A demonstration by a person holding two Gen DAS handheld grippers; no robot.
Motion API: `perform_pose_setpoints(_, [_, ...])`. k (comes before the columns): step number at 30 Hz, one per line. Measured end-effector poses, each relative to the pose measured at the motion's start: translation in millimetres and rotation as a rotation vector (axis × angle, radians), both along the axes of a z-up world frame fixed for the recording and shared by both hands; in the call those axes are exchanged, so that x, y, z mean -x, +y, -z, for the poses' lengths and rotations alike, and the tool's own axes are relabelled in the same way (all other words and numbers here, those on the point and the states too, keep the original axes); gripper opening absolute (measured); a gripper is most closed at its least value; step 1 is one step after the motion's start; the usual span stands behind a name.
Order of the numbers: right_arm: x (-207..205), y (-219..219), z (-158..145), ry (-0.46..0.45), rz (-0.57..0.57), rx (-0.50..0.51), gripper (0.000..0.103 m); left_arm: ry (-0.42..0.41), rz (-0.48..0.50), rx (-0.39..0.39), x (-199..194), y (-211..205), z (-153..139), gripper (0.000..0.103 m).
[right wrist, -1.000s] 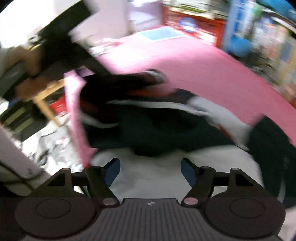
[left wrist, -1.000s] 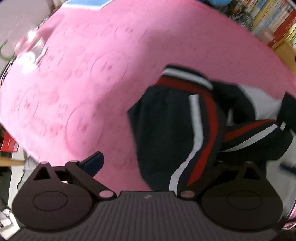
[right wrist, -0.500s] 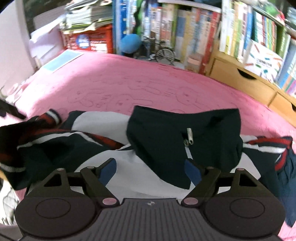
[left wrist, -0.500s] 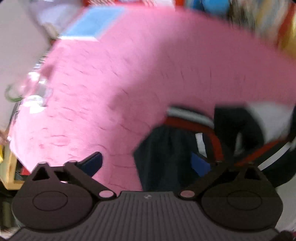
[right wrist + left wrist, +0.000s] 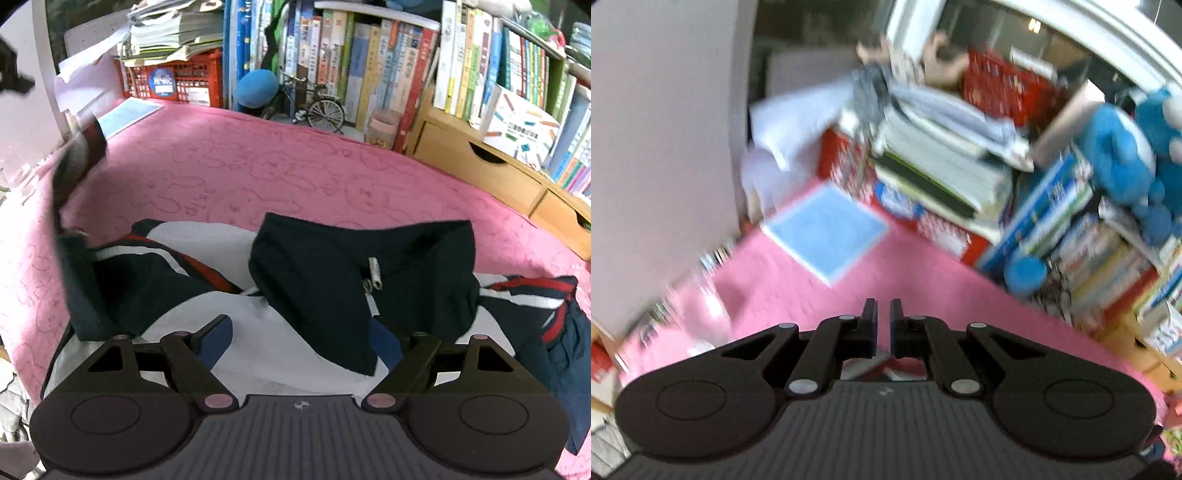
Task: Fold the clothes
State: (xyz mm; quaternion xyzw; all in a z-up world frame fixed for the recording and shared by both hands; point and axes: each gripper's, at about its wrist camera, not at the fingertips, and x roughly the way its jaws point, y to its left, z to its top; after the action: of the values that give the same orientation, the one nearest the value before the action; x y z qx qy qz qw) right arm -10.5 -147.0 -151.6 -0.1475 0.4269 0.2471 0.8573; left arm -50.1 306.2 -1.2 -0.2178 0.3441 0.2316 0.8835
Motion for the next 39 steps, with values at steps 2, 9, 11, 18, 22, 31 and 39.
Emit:
perform_pose_setpoints(2, [0, 7, -2, -0.005, -0.031, -0.010, 0.081, 0.025, 0.011, -0.010, 1, -2, 4, 0.007])
perform_pose_setpoints(9, [-1, 49, -6, -0.030, -0.156, -0.004, 0.081, 0.210, 0.081, 0.147, 0, -23, 90, 0.056])
perform_pose_setpoints(11, [1, 62, -6, -0.035, -0.189, 0.009, 0.081, 0.257, 0.066, 0.196, -5, -27, 121, 0.070])
perform_pose_setpoints(18, [13, 80, 3, -0.027, -0.236, 0.085, 0.081, 0.318, -0.038, 0.239, -43, -27, 180, 0.072])
perform_pose_setpoints(22, [19, 79, 9, -0.008, -0.234, 0.095, 0.081, 0.280, -0.014, 0.210, -58, -30, 186, 0.024])
perform_pose_setpoints(31, [3, 99, 9, -0.035, -0.293, 0.072, 0.080, 0.071, 0.012, 0.096, -19, -13, 93, 0.011])
perform_pose_setpoints(39, [-25, 132, 14, 0.009, -0.368, 0.104, 0.020, -0.026, -0.013, -0.025, 3, 3, 44, 0.011])
